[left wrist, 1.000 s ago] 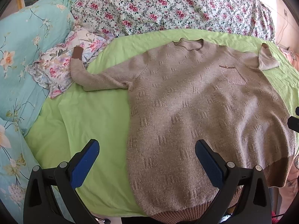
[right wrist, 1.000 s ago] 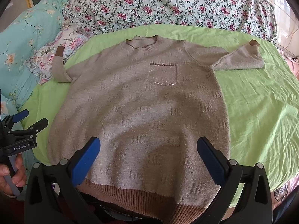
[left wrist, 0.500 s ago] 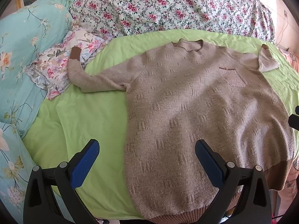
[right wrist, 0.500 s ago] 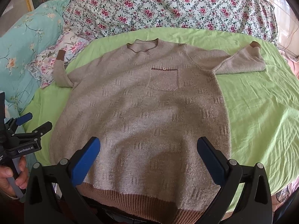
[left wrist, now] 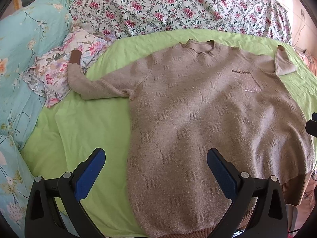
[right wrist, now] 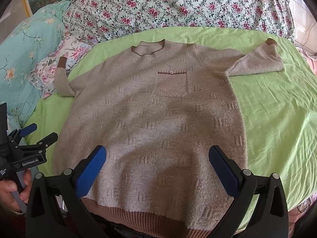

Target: Fold small clothes

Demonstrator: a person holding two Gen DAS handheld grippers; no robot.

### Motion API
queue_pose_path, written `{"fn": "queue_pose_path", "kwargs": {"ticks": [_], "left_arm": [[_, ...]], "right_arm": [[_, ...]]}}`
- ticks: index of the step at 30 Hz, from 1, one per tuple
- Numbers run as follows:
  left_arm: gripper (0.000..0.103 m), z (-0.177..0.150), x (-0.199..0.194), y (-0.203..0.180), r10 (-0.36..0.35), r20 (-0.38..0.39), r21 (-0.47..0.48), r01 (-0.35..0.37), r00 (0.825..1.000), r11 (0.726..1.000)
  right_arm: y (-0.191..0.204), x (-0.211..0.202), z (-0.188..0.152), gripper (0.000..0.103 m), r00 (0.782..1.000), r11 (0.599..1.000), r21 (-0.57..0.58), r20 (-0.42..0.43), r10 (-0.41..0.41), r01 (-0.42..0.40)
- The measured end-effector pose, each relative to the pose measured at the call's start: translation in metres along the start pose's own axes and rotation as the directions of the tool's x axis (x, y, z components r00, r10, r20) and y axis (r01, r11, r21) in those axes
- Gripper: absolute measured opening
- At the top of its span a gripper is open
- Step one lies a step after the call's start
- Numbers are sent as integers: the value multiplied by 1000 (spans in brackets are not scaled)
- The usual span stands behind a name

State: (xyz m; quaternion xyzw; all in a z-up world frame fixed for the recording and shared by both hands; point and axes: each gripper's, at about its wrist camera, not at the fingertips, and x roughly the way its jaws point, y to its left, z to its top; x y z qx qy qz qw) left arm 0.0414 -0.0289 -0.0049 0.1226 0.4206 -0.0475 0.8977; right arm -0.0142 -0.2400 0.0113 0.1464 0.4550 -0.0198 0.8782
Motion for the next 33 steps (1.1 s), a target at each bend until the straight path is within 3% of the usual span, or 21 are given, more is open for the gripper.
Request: {"fn": "queue_pose_path", "kwargs": {"ticks": [9,14,19,25,33], "left_arm": [[102,2,7,-4,4,-1,6,-4,1000,1000],[102,7,13,-4,-15,-4,2,15,1000,1000],[102,23,20,3,-25,2,-20,25,1000,999],[102,51,34,18,-28,3,-74,28,1000,997],[102,79,60,23,-31,-11,-109,29,999,994]], "right_arm": [[-12,6,4,103,1000,999,34,5,19,-19],[-36,10,21,103,1000,997,72,17,6,-7],[-82,6,57,103,997,989,144,66,-39,30],[-157,9,119,103,977,962,236,130,-168,134],[-259,62,204,92,955,906,366,118,-272,212]]}}
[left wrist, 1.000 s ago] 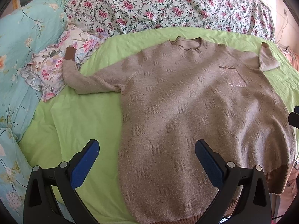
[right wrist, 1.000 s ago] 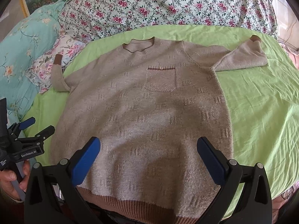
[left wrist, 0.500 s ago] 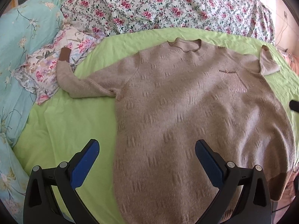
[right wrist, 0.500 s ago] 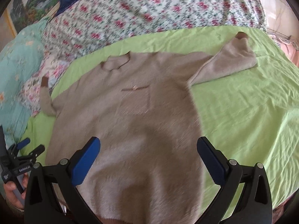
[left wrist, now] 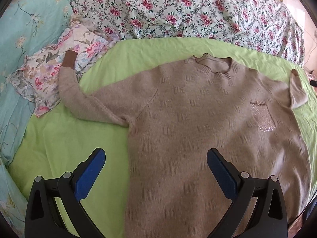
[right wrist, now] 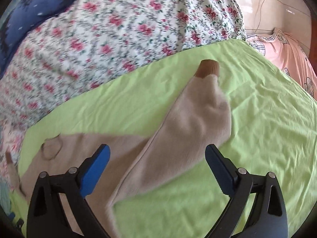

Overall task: Fold small clothes
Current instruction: 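Grasp the brown cuff of the sleeve with the right gripper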

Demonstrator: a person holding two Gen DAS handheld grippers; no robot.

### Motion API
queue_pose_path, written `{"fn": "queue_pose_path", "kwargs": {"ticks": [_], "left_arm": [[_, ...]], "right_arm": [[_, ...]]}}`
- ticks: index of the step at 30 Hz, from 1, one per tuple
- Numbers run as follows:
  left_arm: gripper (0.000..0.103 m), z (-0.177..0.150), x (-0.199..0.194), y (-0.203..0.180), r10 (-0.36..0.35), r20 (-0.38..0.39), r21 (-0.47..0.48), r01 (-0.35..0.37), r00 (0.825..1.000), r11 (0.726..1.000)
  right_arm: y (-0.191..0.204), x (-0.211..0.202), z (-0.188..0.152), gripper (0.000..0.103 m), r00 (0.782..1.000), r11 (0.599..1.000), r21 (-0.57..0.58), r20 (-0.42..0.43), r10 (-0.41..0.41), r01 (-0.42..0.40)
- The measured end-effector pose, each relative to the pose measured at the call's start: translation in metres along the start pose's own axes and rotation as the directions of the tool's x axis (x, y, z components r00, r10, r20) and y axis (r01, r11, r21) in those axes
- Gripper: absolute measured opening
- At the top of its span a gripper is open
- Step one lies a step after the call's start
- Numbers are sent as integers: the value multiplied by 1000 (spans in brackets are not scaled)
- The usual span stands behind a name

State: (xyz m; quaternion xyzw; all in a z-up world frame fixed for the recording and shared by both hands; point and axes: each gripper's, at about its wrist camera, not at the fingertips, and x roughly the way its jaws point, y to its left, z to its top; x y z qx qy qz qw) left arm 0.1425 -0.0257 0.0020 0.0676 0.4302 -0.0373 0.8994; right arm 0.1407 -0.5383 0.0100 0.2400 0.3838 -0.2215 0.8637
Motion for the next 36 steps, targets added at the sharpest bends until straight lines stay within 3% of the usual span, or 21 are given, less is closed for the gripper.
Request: {"fn": "queue_pose_path", "kwargs": {"ticks": [3,11,14,16,17,18,22,25,28,33,36], "left_arm": [[102,6,11,-3,-5,-8,-4,5,1000,1000],[102,12,43,-25,-33,-38,18,34,999,999],[102,15,57,-30,-27,-60,23,28,998,999],[102,16,66,-30,-45,-80,8,45,996,999],[102,16,68,-29,-50,-84,1,50,995,999],[102,16,71,-29,-54,-89,-6,54,995,999],[102,14,74,-27,-74,-89,-23,72,993,997],[102,11,69,-25,-91,-82,-36,88,992,995],[102,6,63,-21,-115,-75,-57,111,990,992],[102,-1,47,-9,-141,-49,-86,136,989,987],[102,-5,38,2,-152,-34,-114,148,988,982]], "right_arm": [[-11,37,28,87,1000,999,32,-5,-6,6],[-35,123,82,82,990,988,70,-25,-136,138],[-47,154,87,68,975,975,59,-75,-210,214],[-49,155,87,45,972,972,48,-58,-228,231],[-46,150,88,18,975,975,38,-47,-218,220],[-45,144,88,9,985,984,47,-41,-170,172],[-10,104,74,9,1000,1000,-10,1,5,-5],[33,72,55,8,989,986,-81,-6,146,-146],[89,43,29,8,954,942,-152,-37,297,-299],[194,5,-32,8,847,812,-240,-133,515,-532],[250,-3,-75,8,792,735,-297,-206,574,-610]]}}
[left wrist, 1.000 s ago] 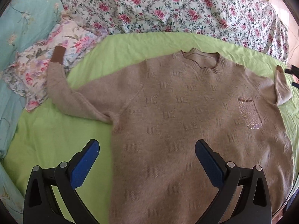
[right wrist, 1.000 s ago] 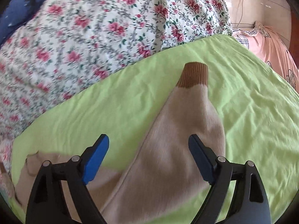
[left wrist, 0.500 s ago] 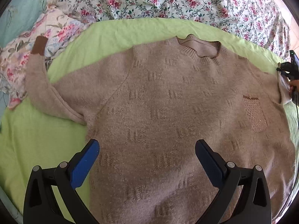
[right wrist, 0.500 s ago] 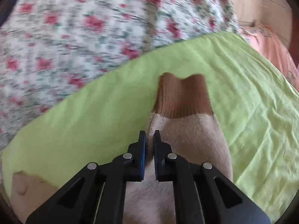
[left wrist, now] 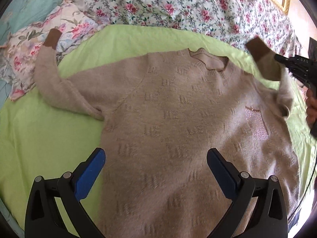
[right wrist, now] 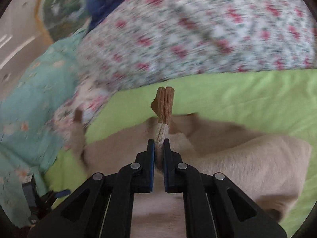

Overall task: Fold small clothes
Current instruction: 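Grasp the brown cuff of the sleeve with the right gripper, then fold the held sleeve across the sweater body and release with the right gripper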

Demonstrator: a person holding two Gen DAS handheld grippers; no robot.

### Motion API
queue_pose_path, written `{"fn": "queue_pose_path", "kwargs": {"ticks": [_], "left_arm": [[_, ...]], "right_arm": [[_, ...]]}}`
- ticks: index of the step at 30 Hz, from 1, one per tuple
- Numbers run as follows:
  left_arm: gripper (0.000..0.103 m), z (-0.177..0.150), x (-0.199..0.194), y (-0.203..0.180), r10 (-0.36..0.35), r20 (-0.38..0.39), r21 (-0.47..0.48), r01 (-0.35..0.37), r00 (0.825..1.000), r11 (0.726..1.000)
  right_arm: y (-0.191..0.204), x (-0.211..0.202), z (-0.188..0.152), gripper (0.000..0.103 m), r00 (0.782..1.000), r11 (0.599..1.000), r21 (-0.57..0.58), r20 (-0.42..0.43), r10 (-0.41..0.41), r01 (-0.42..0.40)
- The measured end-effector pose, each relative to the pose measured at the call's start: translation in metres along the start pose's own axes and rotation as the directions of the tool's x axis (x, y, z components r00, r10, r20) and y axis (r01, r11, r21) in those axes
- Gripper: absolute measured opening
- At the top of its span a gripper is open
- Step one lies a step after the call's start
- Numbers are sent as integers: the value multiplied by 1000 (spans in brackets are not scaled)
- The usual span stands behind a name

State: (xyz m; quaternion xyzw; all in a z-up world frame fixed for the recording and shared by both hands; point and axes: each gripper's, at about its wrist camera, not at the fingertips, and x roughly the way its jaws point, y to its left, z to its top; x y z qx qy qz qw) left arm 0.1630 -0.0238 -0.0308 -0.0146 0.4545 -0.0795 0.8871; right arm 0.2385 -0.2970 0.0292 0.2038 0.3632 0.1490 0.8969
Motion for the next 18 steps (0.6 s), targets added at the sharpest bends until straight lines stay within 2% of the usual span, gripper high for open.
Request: {"fn": "queue_pose_path", "kwargs": {"ticks": [4,7,10,12,14,16,18], "left_arm": [[102,-3,-7,16,-11,13,-37,11,1000,999],[102,-3,-9,27,-22,17,-59,23,1000,998],[102,0,-8,40,-79,22,-101,81,997,992],[102,5,-5,46,-126,22,-126,128,992,984],[102,14,1,48,-168,22,-136,170,986,976],[102,24,10,46,-227,17,-139,227,974,964],[102,38,26,41,-269,-9,-137,265,963,954]], "right_arm": [[48,44,-30,8,992,996,-40,-98,80,-85],[64,75,-52,8,980,992,-55,-171,105,-116],[69,96,-69,14,960,989,-69,-259,107,-129],[66,100,-81,35,945,986,-45,-297,137,-158],[63,93,-86,51,943,983,-26,-287,166,-181],[57,77,-91,52,949,981,-19,-256,182,-193],[47,57,-92,52,961,987,-11,-230,154,-161]]}}
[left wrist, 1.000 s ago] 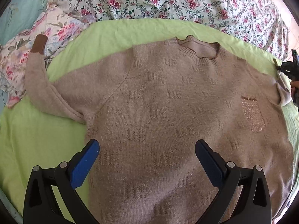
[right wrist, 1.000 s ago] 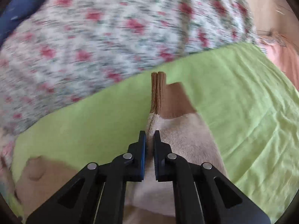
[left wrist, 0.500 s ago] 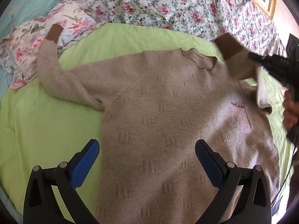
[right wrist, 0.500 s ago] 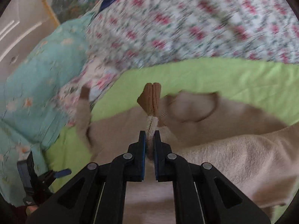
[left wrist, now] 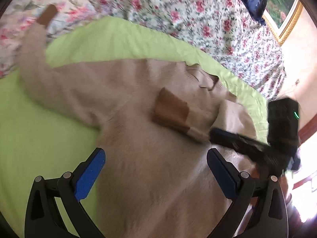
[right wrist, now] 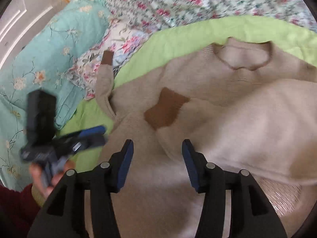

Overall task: Fold small clothes
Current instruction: 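Fold the held sleeve across the sweater body and release with the right gripper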

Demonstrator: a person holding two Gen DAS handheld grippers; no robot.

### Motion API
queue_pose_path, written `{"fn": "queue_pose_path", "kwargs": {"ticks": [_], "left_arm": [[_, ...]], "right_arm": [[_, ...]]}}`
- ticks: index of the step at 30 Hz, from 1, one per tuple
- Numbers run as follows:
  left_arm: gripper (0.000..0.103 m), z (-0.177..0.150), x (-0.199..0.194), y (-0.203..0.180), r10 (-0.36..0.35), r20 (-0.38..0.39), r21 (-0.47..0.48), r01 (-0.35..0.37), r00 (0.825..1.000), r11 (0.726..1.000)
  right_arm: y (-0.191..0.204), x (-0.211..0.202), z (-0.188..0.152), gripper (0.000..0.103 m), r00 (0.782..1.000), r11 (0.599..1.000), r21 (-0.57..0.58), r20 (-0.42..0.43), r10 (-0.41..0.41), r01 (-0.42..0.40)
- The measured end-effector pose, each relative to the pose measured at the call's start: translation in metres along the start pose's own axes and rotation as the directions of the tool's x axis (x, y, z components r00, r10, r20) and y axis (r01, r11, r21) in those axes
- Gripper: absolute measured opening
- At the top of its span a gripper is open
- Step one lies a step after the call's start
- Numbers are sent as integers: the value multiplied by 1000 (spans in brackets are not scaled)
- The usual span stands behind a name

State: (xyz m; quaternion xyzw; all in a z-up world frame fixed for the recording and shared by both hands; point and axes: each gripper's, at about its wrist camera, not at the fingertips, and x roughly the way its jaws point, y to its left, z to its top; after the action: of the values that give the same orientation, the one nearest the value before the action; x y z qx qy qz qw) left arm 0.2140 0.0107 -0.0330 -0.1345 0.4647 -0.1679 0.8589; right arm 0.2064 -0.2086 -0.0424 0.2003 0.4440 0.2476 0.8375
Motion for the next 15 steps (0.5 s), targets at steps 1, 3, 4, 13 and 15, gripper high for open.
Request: {"fn": "queue_pose_path", "kwargs": {"ticks": [1,3,4,13,15], "left_arm": [[102,9,12,-3,-21,-18,11,21,1000,1000],[102,23,34,-10,-23,-52,26,24,998,999],[102,33,50,-13,-43,-85,32,45,995,998],[29,68,127,-56,-47,-162,196,79,986,977],[9,67,123,-62,-77,-157,196,108,985,975]], "right_arm": [[-5,-12,-3,52,1000,1000,16,18,-13,12],[-11,-30,-6,52,998,998,47,51,-37,34],[-16,-42,-10,52,995,996,68,71,-64,59],[-55,-110,-37,52,956,951,225,157,-249,211],[-63,-123,-39,52,942,938,252,175,-288,240]]}}
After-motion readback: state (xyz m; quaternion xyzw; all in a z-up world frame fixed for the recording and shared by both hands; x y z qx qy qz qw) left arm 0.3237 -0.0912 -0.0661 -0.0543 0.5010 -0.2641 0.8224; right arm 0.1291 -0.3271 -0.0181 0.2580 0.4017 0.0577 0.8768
